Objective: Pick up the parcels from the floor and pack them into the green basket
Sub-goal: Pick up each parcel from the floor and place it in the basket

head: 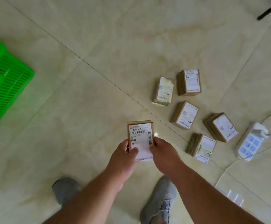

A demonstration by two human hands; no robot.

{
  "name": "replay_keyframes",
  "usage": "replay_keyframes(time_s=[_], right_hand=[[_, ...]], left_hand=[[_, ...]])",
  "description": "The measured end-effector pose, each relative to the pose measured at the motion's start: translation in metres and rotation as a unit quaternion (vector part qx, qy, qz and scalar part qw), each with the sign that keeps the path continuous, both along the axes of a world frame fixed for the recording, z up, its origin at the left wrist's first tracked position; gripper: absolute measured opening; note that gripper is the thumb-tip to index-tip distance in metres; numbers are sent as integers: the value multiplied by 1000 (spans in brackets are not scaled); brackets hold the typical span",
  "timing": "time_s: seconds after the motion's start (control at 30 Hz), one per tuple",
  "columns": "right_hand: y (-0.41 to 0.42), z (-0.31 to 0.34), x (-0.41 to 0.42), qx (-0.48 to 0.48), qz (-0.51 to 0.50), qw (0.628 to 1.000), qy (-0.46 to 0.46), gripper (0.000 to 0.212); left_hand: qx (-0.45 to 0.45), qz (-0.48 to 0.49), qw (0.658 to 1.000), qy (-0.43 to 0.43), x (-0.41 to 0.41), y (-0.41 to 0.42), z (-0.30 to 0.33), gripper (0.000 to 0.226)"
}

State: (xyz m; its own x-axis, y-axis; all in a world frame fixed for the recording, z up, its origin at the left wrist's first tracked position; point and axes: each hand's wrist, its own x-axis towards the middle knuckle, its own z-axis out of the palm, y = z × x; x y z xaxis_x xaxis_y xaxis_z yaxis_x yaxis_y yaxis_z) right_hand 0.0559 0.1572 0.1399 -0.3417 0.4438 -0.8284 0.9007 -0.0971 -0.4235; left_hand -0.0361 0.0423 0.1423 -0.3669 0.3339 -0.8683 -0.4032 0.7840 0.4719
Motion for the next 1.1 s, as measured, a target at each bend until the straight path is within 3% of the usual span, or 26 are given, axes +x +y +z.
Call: replay_keyframes(time_s=[0.53, 0.77, 1.1], right_hand=[[-184, 152, -266, 4, 237, 970, 50, 34], [-244, 168, -358, -6, 318, 945, 75, 36], [-255, 168, -466, -48, 373, 923, 79, 38]], left_hand=[[21, 183, 982, 43, -212, -222, 139, 32], [29, 283, 957, 58, -277, -285, 152, 33], [18, 374, 925, 63, -359, -294, 165, 37]])
